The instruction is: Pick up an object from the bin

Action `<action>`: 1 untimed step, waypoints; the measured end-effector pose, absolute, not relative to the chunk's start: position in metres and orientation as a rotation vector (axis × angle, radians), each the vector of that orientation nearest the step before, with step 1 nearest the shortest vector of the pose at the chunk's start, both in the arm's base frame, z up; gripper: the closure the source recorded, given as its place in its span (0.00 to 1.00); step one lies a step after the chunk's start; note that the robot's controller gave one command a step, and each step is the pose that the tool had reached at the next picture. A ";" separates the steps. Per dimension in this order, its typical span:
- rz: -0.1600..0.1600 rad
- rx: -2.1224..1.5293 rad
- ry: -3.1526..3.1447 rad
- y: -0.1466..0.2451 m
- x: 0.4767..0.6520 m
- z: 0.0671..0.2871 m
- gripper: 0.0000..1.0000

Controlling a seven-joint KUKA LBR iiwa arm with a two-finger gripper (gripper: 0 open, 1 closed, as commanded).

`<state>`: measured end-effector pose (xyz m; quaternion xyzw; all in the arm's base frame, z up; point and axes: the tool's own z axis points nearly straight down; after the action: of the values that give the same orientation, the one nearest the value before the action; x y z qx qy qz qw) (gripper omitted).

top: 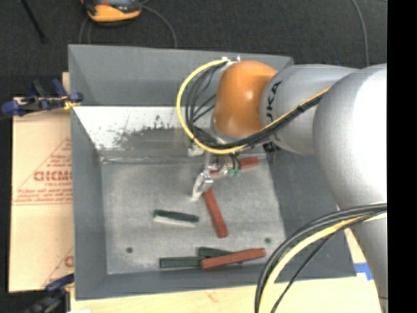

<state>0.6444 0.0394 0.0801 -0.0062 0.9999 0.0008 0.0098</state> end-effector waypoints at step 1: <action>0.003 -0.019 3.122 0.039 0.644 0.080 0.00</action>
Offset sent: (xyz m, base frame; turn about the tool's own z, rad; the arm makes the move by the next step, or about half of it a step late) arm -0.0081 -0.0824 -0.0062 -0.4781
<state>0.6443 0.0394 0.0801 -0.0061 0.9999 0.0008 0.0097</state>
